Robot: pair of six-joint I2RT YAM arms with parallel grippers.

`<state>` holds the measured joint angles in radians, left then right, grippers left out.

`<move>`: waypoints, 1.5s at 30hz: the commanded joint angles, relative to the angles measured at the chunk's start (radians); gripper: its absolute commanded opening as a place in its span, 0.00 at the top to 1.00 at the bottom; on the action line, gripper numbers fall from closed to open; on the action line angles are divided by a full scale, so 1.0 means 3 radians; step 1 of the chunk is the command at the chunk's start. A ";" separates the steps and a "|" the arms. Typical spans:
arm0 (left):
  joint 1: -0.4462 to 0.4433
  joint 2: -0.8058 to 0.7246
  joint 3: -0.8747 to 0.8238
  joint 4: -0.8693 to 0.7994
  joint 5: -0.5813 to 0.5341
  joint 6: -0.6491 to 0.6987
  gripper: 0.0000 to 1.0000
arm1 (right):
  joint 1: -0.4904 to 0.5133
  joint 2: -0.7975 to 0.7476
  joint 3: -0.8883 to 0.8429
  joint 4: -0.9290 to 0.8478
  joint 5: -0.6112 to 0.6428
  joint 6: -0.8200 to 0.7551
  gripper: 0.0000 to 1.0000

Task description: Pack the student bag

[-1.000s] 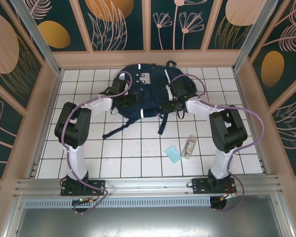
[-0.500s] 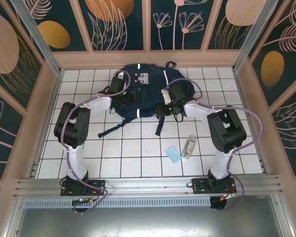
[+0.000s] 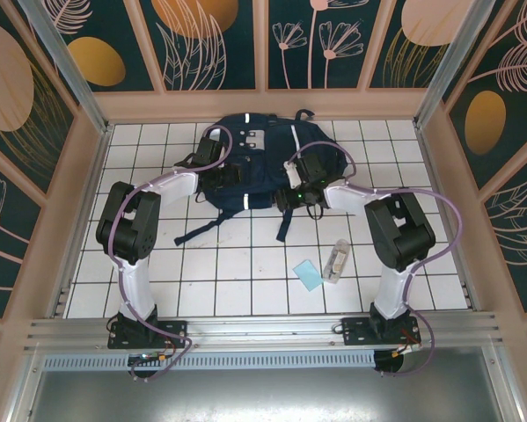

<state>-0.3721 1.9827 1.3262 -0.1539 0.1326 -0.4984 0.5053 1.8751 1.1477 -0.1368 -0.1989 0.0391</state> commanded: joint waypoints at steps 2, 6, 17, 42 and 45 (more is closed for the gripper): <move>0.0022 -0.0033 -0.0039 -0.0349 -0.0100 0.0047 0.68 | 0.0011 0.0207 0.0162 0.0088 0.0128 -0.0010 0.60; 0.0020 -0.0039 -0.0026 -0.0376 -0.0139 0.0063 0.68 | 0.0039 0.0260 0.0150 0.0128 0.0173 -0.0020 0.73; 0.0222 0.0067 -0.0243 -0.0239 -0.0269 0.0093 0.69 | -0.0098 -0.0126 0.0145 -0.0343 0.0192 -0.0087 1.00; 0.0507 0.0685 0.1150 -0.0760 -0.0411 0.0373 0.66 | -0.0187 -0.0805 -0.0296 -0.0641 0.0071 0.0316 1.00; 0.0506 0.0520 0.1005 -0.0769 -0.0388 0.0339 0.60 | -0.0211 -0.0784 -0.0172 -0.0608 0.0132 0.0340 0.92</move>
<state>-0.2291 2.1635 1.6436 -0.3187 0.0433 -0.4091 0.4530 1.6691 1.0672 -0.3218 -0.1848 0.1146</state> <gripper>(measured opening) 0.390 0.067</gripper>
